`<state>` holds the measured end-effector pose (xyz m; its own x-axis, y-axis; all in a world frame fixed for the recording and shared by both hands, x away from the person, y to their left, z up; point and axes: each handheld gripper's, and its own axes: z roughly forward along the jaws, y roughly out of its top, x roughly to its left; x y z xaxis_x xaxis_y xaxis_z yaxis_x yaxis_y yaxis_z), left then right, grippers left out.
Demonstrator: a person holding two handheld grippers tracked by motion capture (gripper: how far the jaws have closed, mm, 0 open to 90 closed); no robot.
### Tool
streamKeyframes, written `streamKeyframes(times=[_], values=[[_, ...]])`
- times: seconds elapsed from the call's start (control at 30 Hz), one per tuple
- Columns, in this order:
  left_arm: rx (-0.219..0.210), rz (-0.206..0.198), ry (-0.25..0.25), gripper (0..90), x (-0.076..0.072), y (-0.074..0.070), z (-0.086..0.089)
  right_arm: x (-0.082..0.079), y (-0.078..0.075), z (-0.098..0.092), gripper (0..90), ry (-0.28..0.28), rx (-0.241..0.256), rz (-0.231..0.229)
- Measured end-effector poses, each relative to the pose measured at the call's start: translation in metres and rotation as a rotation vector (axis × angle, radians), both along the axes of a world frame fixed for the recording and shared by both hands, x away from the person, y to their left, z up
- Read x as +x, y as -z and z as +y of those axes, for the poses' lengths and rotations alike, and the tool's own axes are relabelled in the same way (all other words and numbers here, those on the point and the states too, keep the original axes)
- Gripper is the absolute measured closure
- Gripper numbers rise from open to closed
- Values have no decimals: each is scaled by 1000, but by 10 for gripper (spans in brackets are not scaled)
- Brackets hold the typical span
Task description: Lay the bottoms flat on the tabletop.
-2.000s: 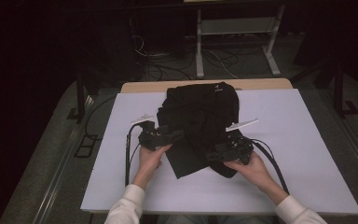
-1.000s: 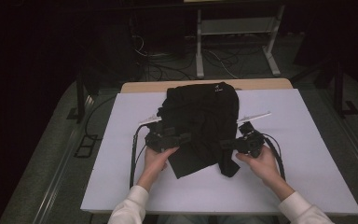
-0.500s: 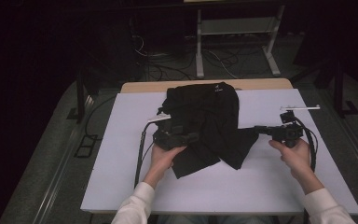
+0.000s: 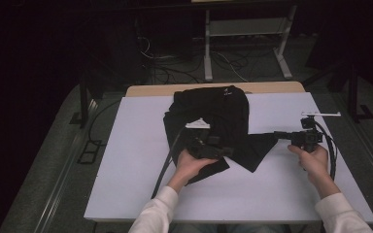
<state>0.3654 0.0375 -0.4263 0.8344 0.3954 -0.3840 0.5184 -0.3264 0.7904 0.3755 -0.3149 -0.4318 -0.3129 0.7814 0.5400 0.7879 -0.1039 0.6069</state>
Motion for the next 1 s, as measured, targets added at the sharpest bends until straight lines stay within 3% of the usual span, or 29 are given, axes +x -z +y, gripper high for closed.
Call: streamKeyframes(times=[0.13,0.27,0.47,0.6,0.7,0.83,1.0], values=[[130,-73,108,203,-4,8,-33,0,1,2,885,-8,-6,5],[196,-99,194,254,-3,12,-60,1,3,1,885,-5,6,8],[246,-116,223,355,4,19,-76,2,5,-1,885,-3,16,17],[313,-123,262,460,7,25,-80,3,7,-3,885,2,19,21],[322,-139,264,595,7,25,-81,3,7,-5,885,8,29,24],[285,-87,277,836,8,29,-82,3,7,-5,885,9,31,24],[291,-98,256,891,5,27,-84,1,6,-8,885,15,32,26]])
